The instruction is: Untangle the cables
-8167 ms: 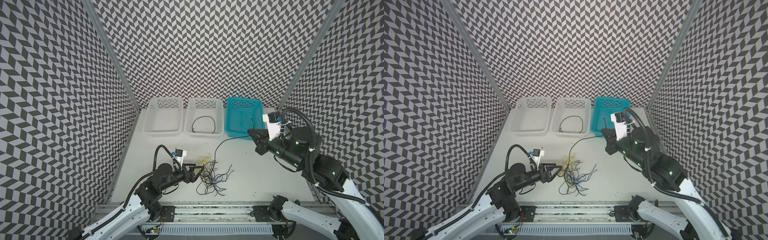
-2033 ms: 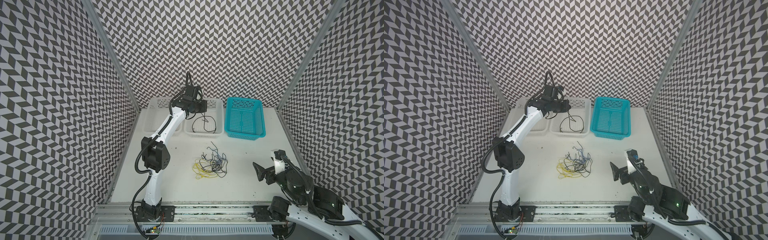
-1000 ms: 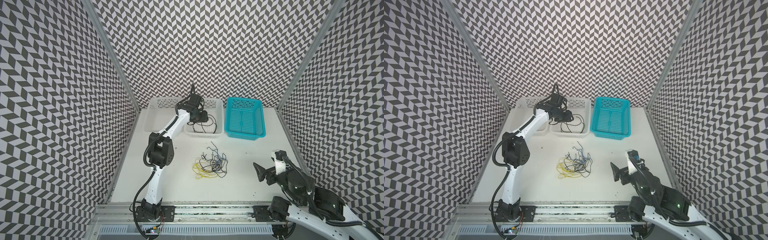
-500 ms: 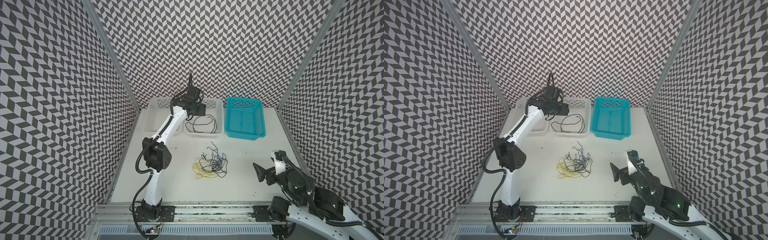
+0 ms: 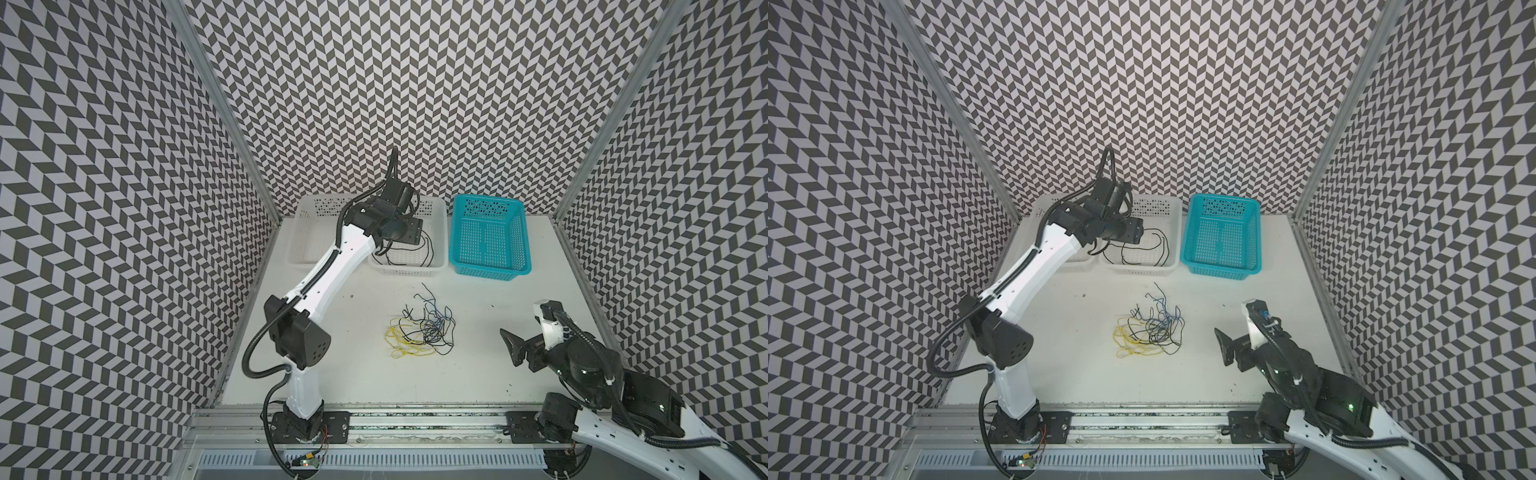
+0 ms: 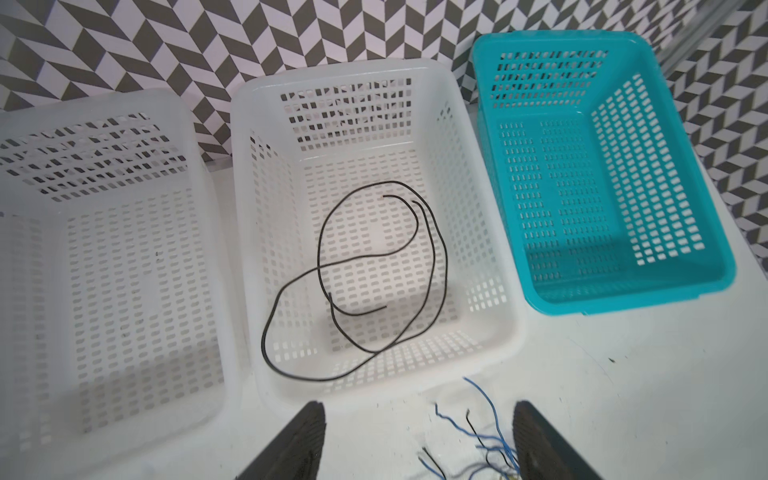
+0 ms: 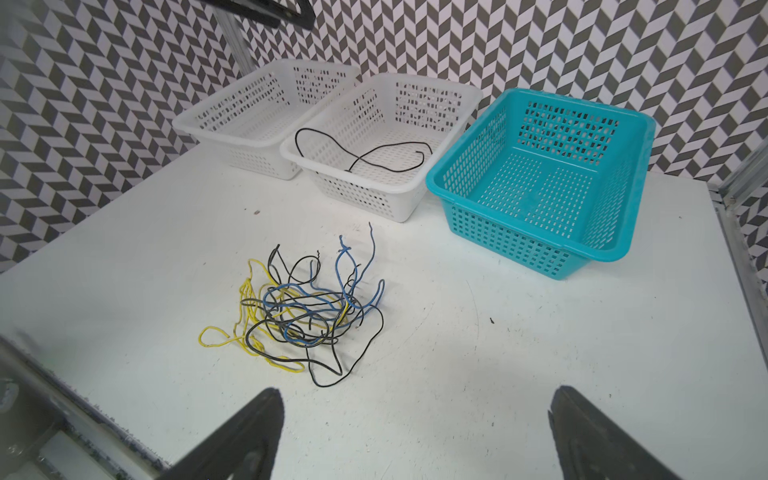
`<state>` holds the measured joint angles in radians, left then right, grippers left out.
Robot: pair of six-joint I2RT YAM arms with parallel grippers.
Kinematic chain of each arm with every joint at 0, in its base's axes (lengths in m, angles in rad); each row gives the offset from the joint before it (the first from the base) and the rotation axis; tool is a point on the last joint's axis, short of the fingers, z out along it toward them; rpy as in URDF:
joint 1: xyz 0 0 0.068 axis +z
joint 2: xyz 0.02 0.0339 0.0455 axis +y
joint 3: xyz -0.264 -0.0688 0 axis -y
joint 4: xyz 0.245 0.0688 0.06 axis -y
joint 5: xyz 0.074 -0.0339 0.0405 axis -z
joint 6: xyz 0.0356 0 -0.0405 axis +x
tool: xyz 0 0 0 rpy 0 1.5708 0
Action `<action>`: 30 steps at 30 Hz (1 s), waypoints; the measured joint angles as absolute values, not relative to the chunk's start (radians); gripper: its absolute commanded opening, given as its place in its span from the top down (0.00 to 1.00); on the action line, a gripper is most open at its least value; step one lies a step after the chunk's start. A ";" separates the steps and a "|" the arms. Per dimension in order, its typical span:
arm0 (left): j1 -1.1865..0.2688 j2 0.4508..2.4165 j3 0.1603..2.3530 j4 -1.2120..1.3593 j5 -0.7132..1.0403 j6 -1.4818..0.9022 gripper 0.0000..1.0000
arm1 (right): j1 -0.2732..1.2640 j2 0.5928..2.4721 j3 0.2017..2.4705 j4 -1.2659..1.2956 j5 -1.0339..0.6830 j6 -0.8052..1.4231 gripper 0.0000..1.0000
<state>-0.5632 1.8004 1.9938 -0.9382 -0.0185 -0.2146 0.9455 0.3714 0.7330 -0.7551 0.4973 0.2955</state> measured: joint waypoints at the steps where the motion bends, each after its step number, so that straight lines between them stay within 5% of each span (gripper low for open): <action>1: -0.578 1.740 1.922 -0.918 -0.017 -0.220 0.26 | 0.945 0.393 0.733 -0.755 0.477 0.293 0.00; 10: -0.639 1.345 1.277 -0.721 0.053 -0.321 0.26 | 0.945 0.575 0.709 -0.638 0.272 0.291 0.01; 22: -0.680 1.045 0.847 -0.586 0.127 -0.485 0.27 | 0.945 0.965 0.669 -0.327 0.093 0.325 0.12; 27: -0.687 0.998 0.749 -0.544 0.135 -0.546 0.27 | 0.945 1.056 0.670 -0.233 0.075 0.332 0.40; 30: -0.700 0.995 0.710 -0.515 0.137 -0.579 0.28 | 0.944 1.097 0.672 -0.187 0.060 0.340 0.48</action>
<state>-0.6998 0.9955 0.7101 -0.5152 0.1371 -0.5785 0.9440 1.0969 0.6720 -0.1871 0.0597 0.3397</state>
